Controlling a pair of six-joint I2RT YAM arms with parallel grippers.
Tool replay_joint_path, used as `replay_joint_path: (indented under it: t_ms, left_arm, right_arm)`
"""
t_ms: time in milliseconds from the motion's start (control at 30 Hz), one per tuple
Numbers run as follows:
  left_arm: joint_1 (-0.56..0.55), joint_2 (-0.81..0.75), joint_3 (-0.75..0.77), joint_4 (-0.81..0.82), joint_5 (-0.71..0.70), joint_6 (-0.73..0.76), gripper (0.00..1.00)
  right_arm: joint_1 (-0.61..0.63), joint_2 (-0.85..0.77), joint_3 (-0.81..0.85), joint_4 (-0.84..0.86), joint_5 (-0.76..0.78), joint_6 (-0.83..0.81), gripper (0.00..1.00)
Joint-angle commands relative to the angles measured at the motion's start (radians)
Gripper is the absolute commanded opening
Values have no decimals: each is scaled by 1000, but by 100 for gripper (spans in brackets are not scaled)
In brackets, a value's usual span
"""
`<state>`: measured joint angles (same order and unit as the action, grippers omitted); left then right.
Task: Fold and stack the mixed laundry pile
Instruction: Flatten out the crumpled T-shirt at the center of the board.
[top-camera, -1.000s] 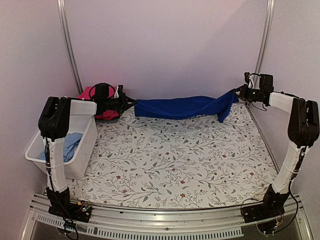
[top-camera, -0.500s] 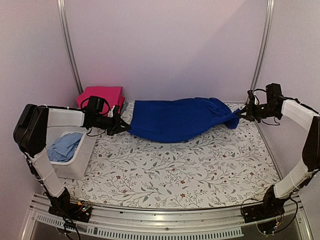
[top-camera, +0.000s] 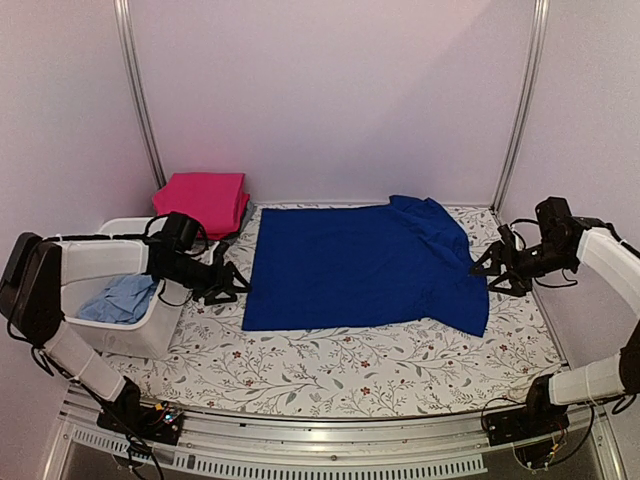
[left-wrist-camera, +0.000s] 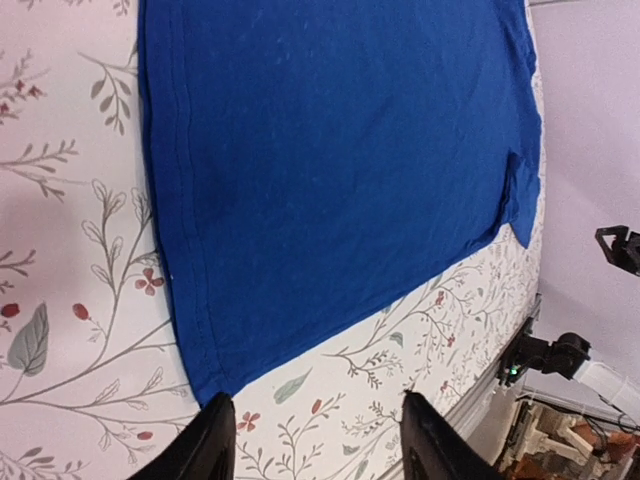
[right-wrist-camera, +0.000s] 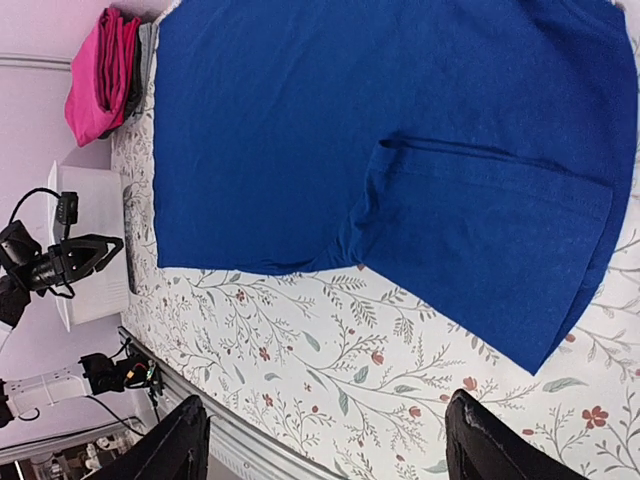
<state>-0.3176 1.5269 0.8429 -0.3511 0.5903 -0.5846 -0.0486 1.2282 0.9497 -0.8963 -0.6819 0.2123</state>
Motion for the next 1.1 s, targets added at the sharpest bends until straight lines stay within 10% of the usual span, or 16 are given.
replay_joint_path:
  t_ms: [0,633,1067]
  left_arm:
    - [7,-13,90,-17,-54,50,58]
    - [-48,434,355,87,-65,22,44]
    - [-47,468,184,97,-87,-12,34]
  right_arm:
    - [-3,-14,57,121,78,62,79]
    - [-18,743,372,381,320,42,33]
    - [-103,721,175,399,379,152,40]
